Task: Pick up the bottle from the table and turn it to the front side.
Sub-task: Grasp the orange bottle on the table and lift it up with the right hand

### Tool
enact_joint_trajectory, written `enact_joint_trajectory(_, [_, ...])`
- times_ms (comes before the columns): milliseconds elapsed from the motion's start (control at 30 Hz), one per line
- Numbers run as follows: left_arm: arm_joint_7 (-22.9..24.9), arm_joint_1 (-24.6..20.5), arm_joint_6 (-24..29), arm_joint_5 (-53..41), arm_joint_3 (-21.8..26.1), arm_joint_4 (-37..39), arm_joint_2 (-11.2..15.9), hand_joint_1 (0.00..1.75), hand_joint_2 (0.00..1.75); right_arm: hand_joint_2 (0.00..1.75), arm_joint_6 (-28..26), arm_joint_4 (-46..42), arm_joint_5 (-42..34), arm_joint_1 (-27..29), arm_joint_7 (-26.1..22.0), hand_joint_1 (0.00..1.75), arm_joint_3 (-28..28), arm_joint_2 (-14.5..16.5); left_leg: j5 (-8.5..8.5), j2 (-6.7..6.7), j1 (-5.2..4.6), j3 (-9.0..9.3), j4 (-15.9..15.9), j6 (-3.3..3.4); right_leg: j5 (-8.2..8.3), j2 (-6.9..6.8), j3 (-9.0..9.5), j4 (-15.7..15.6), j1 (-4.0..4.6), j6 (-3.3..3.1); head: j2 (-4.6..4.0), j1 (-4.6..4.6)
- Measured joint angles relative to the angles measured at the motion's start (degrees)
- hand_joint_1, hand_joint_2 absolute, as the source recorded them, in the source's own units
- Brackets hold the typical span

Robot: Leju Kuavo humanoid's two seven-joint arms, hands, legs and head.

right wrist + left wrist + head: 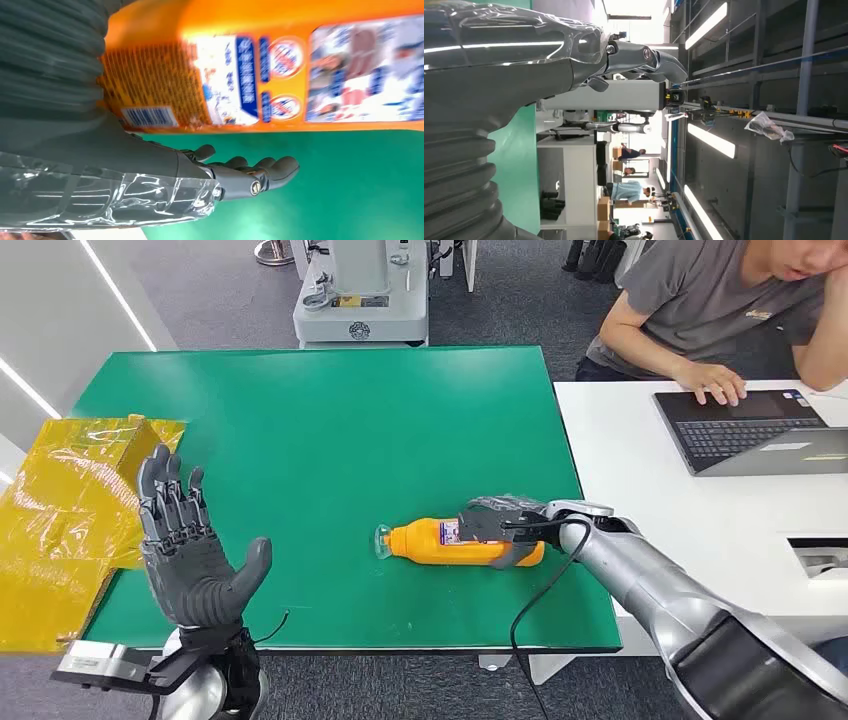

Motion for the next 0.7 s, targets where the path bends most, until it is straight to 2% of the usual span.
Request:
enact_joint_trajectory(167, [0.0,-0.2,0.0,0.0,0.0,0.0,0.0,0.0,1.75,1.75,-0.6,0.1,0.2,0.2,0.0,0.0,0.6,-0.6,0.0,0.02,0.0,0.01,0.0,0.0,0.0,0.02,0.0,0.0,0.0,0.0,0.0,0.01])
enact_joint_trajectory(200, [0.0,-0.3,0.0,0.0,0.0,0.0,0.0,0.0,1.75,1.75,-0.9,0.1,0.2,0.2,0.1,0.34,0.7,-0.7,0.0,0.02,0.0,0.01,0.0,0.0,0.0,0.02,0.0,0.0,0.0,0.0,0.0,0.01])
enact_joint_trajectory(300, [0.0,-0.4,0.2,0.0,0.0,0.0,0.0,0.0,1.75,1.75,-3.0,0.1,0.6,0.5,0.3,1.57,1.0,-0.9,0.0,0.02,0.0,0.01,0.0,0.0,0.0,0.01,0.01,0.0,0.0,0.0,0.0,0.01])
enact_joint_trajectory(333, [0.0,-0.4,0.3,0.0,0.0,0.0,0.0,0.0,1.75,1.75,-4.1,0.2,0.8,0.6,0.4,1.67,1.1,-0.9,0.0,0.02,0.0,0.01,0.0,0.0,0.01,0.02,0.01,0.0,0.0,0.0,0.0,0.01])
enact_joint_trajectory(433, [0.0,-0.4,0.4,0.1,0.0,0.0,0.0,0.0,1.75,1.75,-6.6,0.2,1.2,1.0,0.3,1.75,1.3,-1.0,0.0,0.02,0.0,0.01,0.0,0.0,0.01,0.02,0.01,0.0,0.0,0.0,0.0,0.01])
enact_joint_trajectory(700, [0.0,-0.4,0.5,0.3,-0.1,0.0,0.1,0.0,1.75,1.75,-9.6,0.2,1.6,1.4,-0.2,1.75,1.4,-1.1,0.0,0.03,0.0,0.02,0.0,0.0,0.01,0.03,0.01,0.0,0.0,0.0,0.0,0.01])
